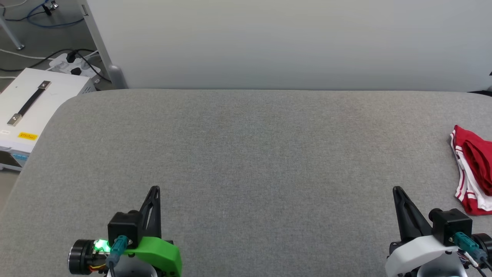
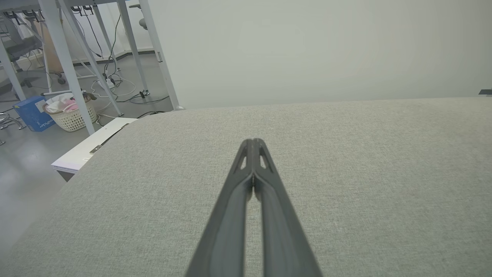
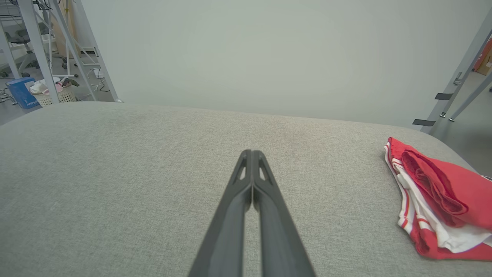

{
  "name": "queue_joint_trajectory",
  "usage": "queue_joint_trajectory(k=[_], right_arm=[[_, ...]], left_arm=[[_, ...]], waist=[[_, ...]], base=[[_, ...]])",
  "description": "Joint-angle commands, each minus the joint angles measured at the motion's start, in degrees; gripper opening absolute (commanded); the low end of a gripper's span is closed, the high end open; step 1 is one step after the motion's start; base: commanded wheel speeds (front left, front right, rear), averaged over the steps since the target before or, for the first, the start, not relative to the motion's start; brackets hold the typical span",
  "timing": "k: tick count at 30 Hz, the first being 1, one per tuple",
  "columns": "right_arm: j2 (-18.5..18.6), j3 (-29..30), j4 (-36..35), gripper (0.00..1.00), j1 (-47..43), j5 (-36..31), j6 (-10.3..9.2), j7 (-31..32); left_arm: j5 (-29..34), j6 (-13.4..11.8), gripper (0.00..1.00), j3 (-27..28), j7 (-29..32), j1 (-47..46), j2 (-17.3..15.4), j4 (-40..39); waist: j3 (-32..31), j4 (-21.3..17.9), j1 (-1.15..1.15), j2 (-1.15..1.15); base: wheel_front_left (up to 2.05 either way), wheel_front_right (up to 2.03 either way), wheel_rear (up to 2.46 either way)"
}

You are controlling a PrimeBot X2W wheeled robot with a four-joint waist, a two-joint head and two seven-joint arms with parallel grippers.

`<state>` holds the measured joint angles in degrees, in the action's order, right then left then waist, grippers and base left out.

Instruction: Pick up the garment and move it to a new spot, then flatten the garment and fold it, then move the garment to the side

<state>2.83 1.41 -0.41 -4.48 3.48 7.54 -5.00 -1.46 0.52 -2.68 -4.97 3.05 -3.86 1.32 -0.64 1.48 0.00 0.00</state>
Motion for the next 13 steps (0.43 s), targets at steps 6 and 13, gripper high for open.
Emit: queue_joint_trajectory(k=[6,13], right_arm=[[0.1,-0.4,0.2,0.0,1.6,-1.1,-0.04,1.0],[0.1,-0.6,0.2,0.0,2.2,-1.6,-0.04,1.8]], left_arm=[[0.8,-0.3,0.0,0.7,0.9,-1.7,0.4,-0.4],[0.9,-0.4,0.0,1.1,1.8,-2.0,0.5,-0.6]], waist=[[0.1,-0.2,0.0,0.0],[0.2,-0.5,0.0,0.0]], base=[[0.0,0.0,0.0],[0.0,0.0,0.0]])
